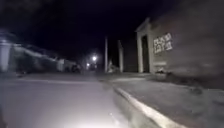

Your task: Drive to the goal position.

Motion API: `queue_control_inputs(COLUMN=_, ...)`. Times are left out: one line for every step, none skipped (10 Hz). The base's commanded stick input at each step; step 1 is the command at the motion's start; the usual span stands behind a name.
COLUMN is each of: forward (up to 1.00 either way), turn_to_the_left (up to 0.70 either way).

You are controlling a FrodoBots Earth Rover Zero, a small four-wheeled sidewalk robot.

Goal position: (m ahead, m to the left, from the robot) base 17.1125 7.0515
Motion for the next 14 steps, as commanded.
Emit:
queue_control_inputs(forward=0.7, turn_to_the_left=0.0)
queue_control_inputs(forward=0.7, turn_to_the_left=0.0)
queue_control_inputs(forward=0.7, turn_to_the_left=0.0)
queue_control_inputs(forward=0.7, turn_to_the_left=0.0)
queue_control_inputs(forward=0.7, turn_to_the_left=0.0)
queue_control_inputs(forward=0.7, turn_to_the_left=0.0)
queue_control_inputs(forward=0.7, turn_to_the_left=0.0)
queue_control_inputs(forward=0.7, turn_to_the_left=0.0)
queue_control_inputs(forward=0.7, turn_to_the_left=0.0)
queue_control_inputs(forward=0.7, turn_to_the_left=0.0)
queue_control_inputs(forward=0.7, turn_to_the_left=0.0)
queue_control_inputs(forward=0.7, turn_to_the_left=0.0)
queue_control_inputs(forward=0.7, turn_to_the_left=0.0)
queue_control_inputs(forward=0.7, turn_to_the_left=0.03)
